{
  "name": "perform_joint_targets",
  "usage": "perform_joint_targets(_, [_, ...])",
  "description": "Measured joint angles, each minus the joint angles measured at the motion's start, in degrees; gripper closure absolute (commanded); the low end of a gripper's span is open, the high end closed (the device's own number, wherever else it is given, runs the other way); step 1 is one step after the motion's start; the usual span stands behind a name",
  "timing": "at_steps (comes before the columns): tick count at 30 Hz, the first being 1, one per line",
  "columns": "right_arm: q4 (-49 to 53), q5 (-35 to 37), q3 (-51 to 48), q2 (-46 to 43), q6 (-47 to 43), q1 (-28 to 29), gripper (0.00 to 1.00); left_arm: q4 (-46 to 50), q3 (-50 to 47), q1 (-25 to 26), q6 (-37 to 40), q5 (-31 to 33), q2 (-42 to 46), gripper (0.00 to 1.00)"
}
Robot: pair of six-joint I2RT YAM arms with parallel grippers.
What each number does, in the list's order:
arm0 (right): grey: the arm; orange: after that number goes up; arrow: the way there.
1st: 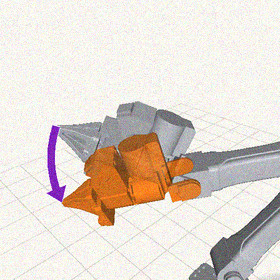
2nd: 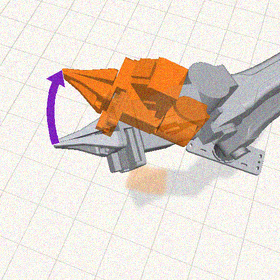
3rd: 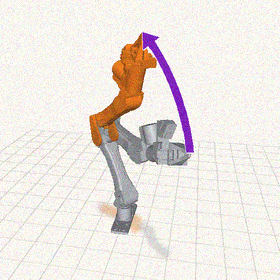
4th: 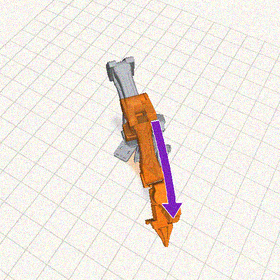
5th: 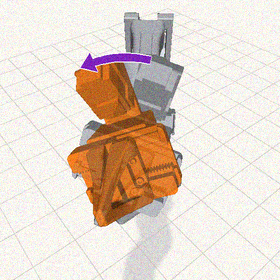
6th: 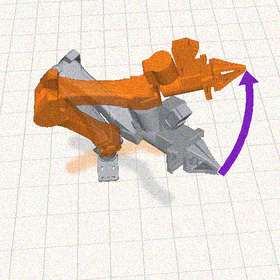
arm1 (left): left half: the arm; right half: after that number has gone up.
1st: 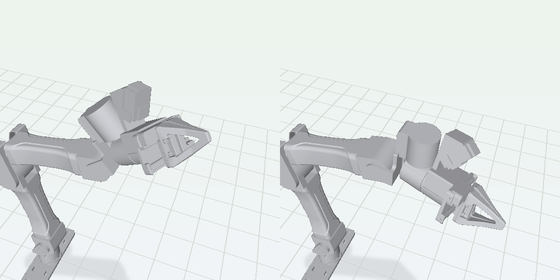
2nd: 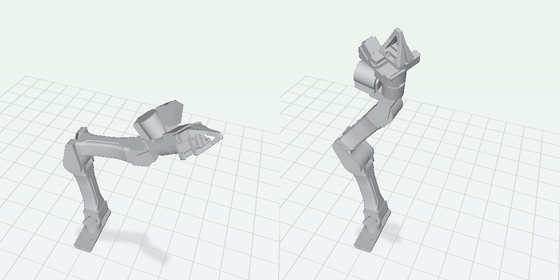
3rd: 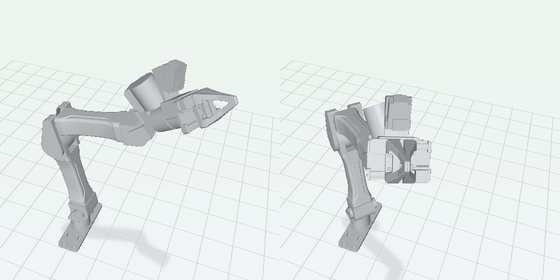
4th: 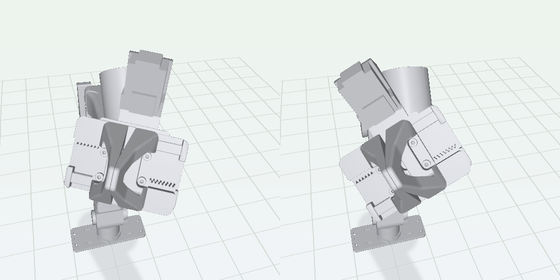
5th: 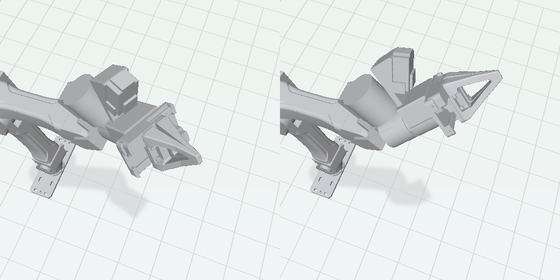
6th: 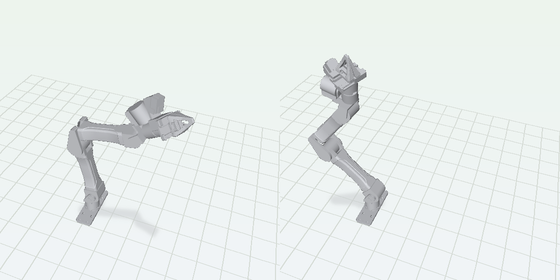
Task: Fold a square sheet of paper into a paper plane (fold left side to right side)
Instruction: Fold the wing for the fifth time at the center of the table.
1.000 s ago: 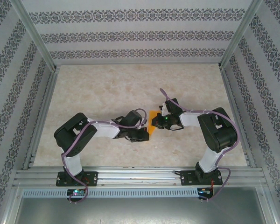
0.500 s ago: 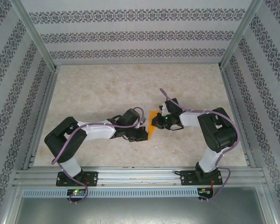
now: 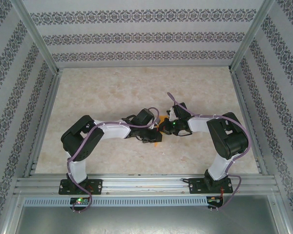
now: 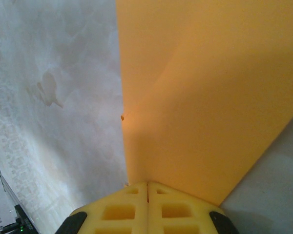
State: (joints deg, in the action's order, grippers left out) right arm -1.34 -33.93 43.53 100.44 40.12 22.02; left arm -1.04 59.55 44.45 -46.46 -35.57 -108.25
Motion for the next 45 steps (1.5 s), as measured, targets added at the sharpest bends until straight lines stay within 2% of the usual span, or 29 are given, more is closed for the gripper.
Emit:
perform_joint_targets(14, [0.35, 0.02, 0.22, 0.00, 0.00, 0.00, 1.00, -2.64, 1.25, -1.31, 0.28, -0.04, -4.59, 1.00])
perform_joint_targets(33, [1.44, 0.20, 0.85, 0.24, -0.04, 0.00, 1.00, -2.21, 2.62, -1.81, 4.09, 0.17, -5.62, 1.00])
perform_joint_targets(45, [2.99, 0.17, 1.84, 0.66, -1.14, 0.00, 1.00, -8.92, -3.08, -2.19, 4.13, -0.04, -3.61, 1.00])
